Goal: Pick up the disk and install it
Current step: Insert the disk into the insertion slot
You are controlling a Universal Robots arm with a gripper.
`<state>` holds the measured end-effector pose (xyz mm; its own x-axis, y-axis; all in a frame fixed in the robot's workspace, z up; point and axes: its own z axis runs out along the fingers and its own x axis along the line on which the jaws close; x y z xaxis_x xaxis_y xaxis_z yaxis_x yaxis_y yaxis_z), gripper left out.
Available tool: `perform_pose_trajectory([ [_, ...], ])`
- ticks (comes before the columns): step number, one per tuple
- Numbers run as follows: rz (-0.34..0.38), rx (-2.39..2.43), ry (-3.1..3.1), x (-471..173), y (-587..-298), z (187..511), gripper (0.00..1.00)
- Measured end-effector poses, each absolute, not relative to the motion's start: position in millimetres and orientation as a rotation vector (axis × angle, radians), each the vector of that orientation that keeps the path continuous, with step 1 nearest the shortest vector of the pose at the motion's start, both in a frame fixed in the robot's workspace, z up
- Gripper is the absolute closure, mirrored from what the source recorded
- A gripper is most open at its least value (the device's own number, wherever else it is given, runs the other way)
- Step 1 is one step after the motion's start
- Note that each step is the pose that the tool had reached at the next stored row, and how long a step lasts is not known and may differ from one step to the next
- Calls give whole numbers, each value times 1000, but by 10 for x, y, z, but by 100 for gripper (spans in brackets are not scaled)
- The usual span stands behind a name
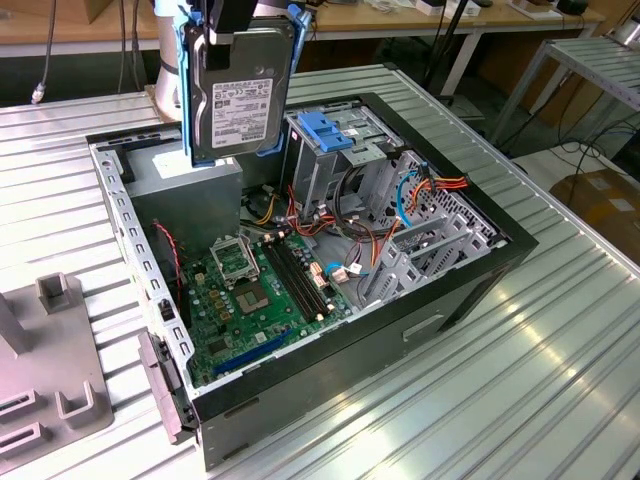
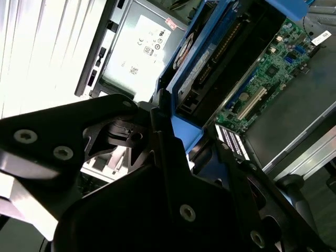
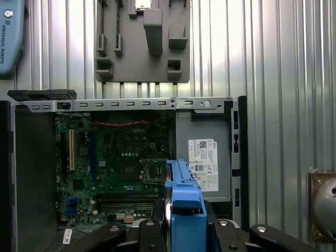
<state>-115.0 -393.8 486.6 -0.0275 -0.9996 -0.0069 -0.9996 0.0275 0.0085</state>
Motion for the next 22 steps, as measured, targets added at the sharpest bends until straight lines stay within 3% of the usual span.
perform_pose_trajectory([
  [6, -17, 2190, -2251, -1150, -3998, 4866, 63],
  [8, -17, 2190, -2251, -1150, -4259, 4865, 63],
  [22, -13, 2188, -2249, -1145, -4431, 4861, 63],
])
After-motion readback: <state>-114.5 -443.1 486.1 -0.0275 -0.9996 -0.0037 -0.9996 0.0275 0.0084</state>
